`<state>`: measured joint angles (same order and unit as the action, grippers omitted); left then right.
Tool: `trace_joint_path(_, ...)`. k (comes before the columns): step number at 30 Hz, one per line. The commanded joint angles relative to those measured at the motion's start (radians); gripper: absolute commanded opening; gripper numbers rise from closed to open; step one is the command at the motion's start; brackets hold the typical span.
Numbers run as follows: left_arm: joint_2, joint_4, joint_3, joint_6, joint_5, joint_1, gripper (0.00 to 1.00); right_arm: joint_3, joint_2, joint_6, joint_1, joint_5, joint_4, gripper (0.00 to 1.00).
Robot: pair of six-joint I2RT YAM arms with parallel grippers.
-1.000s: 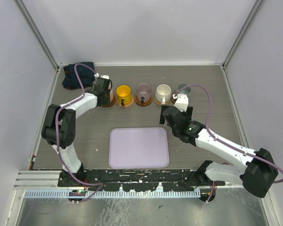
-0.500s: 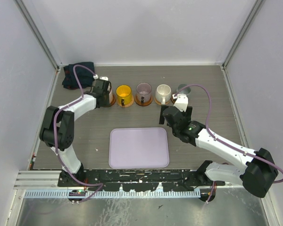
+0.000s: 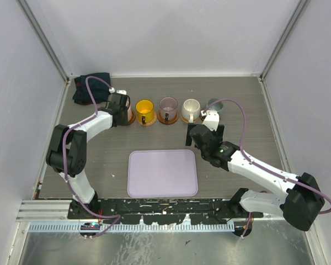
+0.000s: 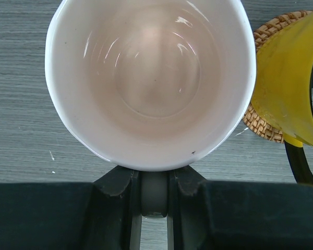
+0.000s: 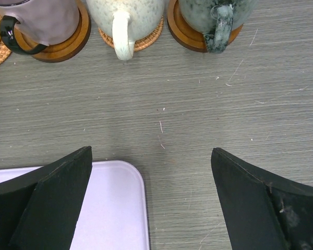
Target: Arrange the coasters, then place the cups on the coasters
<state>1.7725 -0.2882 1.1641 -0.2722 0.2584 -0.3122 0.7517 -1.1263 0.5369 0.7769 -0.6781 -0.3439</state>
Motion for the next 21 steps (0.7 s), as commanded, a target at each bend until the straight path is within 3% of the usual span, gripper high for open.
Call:
trace_joint_path(1,-0.043,-0.004,-0.011,-0.007,0.023,0.003,0.17,0.029,0.004,0.011,-0.003,-0.002,0.042,1.00)
trace_joint_path(16,-0.044,-0.007,-0.021,-0.013,0.041,0.004,0.17,0.023,0.003,0.015,-0.003,-0.005,0.043,1.00)
trace_joint_path(21,-0.050,0.014,-0.011,-0.009,0.026,0.004,0.34,0.022,-0.003,0.014,-0.004,-0.002,0.048,1.00)
